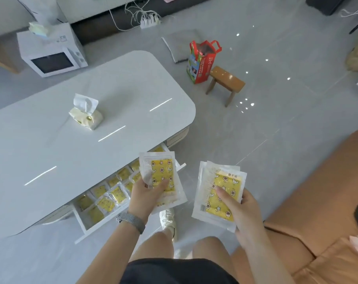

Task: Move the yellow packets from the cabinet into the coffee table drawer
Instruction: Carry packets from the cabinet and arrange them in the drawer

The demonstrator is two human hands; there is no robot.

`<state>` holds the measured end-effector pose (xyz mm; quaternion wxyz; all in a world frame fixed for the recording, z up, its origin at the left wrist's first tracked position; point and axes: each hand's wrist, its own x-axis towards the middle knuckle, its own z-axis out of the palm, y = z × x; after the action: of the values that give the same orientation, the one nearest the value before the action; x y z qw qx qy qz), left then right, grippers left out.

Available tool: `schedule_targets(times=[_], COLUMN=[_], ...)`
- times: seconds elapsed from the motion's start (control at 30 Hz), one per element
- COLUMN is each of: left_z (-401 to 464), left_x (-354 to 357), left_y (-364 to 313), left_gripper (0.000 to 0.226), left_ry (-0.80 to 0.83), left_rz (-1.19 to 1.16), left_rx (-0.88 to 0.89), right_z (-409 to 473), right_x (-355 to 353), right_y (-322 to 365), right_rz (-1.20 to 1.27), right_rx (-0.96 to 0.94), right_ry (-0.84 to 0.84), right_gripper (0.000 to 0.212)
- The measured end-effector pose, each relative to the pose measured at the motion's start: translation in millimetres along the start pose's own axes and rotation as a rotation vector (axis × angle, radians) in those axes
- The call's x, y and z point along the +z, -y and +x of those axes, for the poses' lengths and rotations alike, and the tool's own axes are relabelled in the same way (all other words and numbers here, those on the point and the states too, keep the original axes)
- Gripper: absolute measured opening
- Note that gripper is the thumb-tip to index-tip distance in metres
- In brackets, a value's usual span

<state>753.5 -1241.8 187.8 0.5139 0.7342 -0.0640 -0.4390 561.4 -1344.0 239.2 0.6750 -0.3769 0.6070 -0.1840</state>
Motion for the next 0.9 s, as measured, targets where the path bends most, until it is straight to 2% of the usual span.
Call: schedule_targets(times=[0.23, 0.43, 0.53, 0.6, 0.67, 0.73, 0.83, 0.9], left_z=[54, 107, 141, 169, 201, 231, 275, 303], left_x=[25, 67, 82, 84, 78, 70, 52, 37], left_y=[6, 65, 107, 135, 167, 197, 234, 254], left_gripper=[0.016, 0.012, 0.046, 0.048, 0.063, 0.066, 0.058, 0.067], left_ry=[-0.115, -0.214, -0.302, -0.345, -0.376, -0.434, -0.518, -0.526], left_rz=[0.158, -0.055, -0.122, -0.179, -0.171, -0.122, -0.038, 0.067], left_rx=[0.045, -0.045, -0.063, -0.055, -0.025, 0.019, 0.074, 0.138], right_z=[89, 184, 241, 283, 323, 360, 408, 435], right_x=[-12, -9, 1, 16, 37, 60, 99, 125], right_y=[24, 2, -22, -44, -71, -102, -146, -174], right_rz=[-0.08, -0.305, -0.328, -0.316, -0.307, -0.309, -0.359, -0.389], right_rx=[0.068, 0.076, 0.034, 0.0, -0.028, -0.055, -0.099, -0.14], right_ry=[0.049, 0.196, 0.226, 0.232, 0.259, 0.309, 0.464, 0.561], right_gripper=[0.017, 0.021, 0.023, 0.021, 0.023, 0.024, 0.022, 0.023])
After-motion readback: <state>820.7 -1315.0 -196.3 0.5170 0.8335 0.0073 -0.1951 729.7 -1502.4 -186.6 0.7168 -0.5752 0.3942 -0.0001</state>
